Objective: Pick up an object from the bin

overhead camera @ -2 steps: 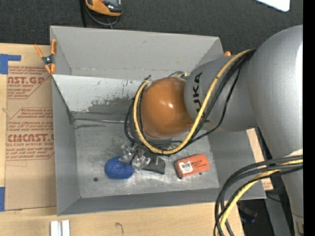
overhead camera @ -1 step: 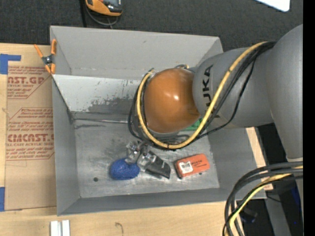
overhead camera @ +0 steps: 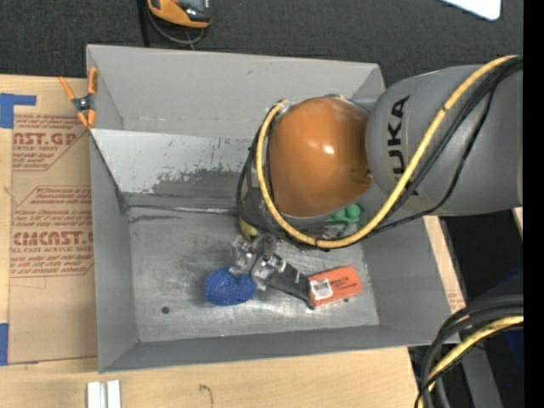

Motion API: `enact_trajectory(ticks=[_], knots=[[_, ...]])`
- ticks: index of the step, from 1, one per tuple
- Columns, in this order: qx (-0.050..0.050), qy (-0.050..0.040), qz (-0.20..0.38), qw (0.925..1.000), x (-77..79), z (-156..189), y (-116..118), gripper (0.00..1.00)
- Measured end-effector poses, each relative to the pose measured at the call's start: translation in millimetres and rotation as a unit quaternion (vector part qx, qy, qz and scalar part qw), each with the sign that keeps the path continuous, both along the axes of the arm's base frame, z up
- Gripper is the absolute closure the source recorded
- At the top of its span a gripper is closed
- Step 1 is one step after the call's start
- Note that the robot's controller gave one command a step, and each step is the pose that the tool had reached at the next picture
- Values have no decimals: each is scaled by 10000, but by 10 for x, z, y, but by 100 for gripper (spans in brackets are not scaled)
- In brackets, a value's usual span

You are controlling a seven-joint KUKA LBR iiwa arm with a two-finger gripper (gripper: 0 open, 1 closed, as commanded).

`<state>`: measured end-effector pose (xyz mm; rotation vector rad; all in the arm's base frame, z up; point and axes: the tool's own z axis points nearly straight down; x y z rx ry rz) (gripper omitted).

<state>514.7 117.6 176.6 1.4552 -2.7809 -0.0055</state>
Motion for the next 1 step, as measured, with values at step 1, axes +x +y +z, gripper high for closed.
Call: enact_trajectory(ticks=[1], knots=[[-1, -25, 31, 10000, -63, 506, -57, 100]])
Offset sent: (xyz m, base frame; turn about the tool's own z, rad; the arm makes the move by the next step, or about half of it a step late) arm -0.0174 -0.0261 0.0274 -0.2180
